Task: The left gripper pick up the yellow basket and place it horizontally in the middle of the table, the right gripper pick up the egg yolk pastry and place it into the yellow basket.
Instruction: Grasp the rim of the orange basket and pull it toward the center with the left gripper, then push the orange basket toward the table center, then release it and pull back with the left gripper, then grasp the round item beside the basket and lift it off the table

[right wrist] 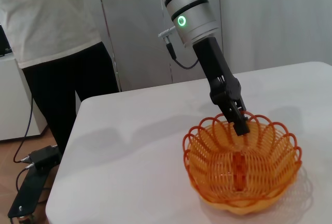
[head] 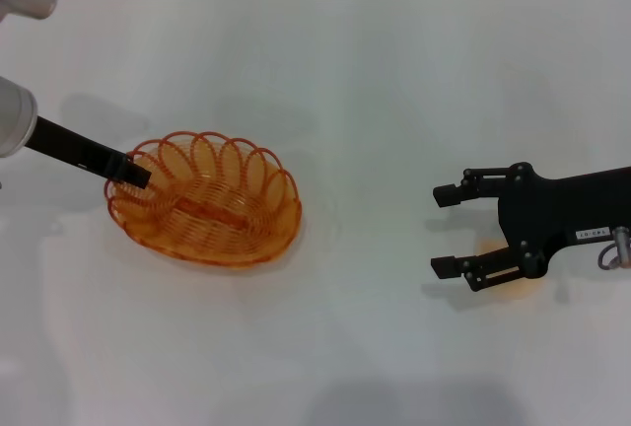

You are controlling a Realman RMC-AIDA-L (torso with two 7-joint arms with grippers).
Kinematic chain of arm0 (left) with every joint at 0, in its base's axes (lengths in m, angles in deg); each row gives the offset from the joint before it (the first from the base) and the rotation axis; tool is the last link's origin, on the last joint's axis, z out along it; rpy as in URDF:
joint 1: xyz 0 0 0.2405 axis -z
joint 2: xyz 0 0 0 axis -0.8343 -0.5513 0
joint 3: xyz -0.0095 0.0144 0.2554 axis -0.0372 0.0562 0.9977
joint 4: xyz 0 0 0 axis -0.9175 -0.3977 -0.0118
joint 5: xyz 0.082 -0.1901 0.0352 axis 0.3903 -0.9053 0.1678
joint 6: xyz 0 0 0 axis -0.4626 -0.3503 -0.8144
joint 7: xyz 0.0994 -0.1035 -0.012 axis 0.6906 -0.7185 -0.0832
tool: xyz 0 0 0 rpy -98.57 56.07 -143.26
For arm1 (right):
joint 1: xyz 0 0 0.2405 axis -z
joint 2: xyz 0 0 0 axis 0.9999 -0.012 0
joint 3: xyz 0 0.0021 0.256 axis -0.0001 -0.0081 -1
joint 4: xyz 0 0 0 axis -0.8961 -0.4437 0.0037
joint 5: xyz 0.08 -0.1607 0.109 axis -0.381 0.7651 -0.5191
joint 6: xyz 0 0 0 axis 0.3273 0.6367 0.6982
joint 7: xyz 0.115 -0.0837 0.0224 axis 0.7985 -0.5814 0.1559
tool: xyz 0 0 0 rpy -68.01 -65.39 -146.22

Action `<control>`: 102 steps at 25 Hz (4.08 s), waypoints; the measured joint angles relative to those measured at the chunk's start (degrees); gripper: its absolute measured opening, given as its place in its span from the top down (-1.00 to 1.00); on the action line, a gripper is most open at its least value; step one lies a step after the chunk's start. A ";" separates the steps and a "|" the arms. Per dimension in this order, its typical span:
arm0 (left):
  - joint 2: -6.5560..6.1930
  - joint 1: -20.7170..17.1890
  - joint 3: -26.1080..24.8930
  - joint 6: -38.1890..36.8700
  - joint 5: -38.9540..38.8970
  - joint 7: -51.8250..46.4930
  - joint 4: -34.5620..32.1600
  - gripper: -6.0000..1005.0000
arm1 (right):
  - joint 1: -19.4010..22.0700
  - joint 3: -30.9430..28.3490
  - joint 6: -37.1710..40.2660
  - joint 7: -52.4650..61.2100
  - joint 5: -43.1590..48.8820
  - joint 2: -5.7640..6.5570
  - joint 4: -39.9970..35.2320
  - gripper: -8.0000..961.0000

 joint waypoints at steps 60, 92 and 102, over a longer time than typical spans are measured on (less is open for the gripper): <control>3.24 -3.52 20.30 7.00 -18.78 -28.43 -5.95 0.72 | 2.37 -0.66 1.59 -2.54 -0.79 0.62 -2.65 -0.78; 2.91 -14.06 12.91 0.38 -29.84 8.16 -16.26 -0.78 | 3.10 -3.28 1.47 -1.27 -0.79 0.39 -2.01 -0.78; 2.60 -19.32 4.90 -9.26 -36.48 34.30 -13.01 -0.78 | 3.66 -4.14 1.44 -1.16 -0.79 0.35 -1.94 -0.74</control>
